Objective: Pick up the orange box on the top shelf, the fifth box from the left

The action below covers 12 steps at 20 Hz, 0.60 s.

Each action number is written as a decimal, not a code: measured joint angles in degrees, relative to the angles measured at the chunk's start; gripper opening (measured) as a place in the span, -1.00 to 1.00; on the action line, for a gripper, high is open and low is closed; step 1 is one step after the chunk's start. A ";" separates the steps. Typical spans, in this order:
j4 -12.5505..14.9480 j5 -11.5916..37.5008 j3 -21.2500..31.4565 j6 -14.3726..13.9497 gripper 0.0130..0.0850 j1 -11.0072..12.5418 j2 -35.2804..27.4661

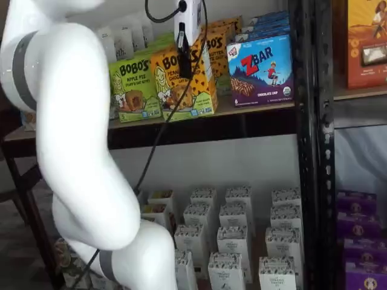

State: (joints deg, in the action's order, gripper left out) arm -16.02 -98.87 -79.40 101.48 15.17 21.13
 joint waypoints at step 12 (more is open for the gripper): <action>1.55 -2.31 7.06 -0.16 -0.33 -0.22 8.19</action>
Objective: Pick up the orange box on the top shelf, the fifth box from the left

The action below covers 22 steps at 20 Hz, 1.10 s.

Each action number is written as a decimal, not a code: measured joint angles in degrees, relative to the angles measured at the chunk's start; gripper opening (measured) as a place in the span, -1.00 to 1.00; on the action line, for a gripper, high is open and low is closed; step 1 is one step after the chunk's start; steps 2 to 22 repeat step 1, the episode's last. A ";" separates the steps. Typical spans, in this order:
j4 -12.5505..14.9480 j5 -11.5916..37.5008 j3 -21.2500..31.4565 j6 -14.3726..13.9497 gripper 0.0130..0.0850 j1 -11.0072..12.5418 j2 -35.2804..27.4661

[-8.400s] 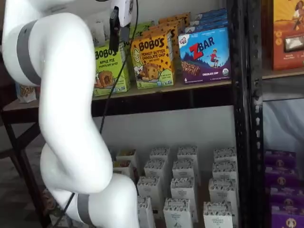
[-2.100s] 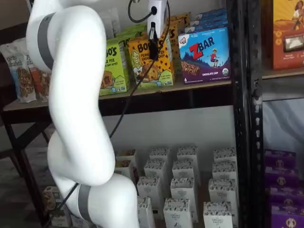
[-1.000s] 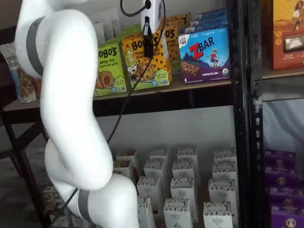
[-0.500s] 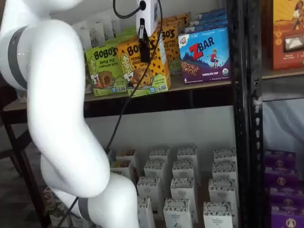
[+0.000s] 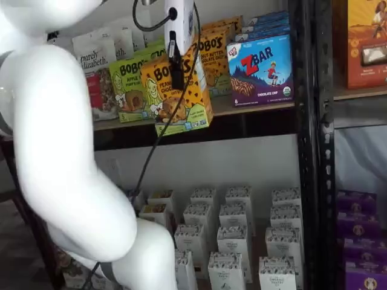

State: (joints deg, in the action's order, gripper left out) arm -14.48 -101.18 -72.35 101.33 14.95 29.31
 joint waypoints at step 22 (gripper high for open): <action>-0.05 -0.03 0.48 0.09 -0.33 0.13 0.51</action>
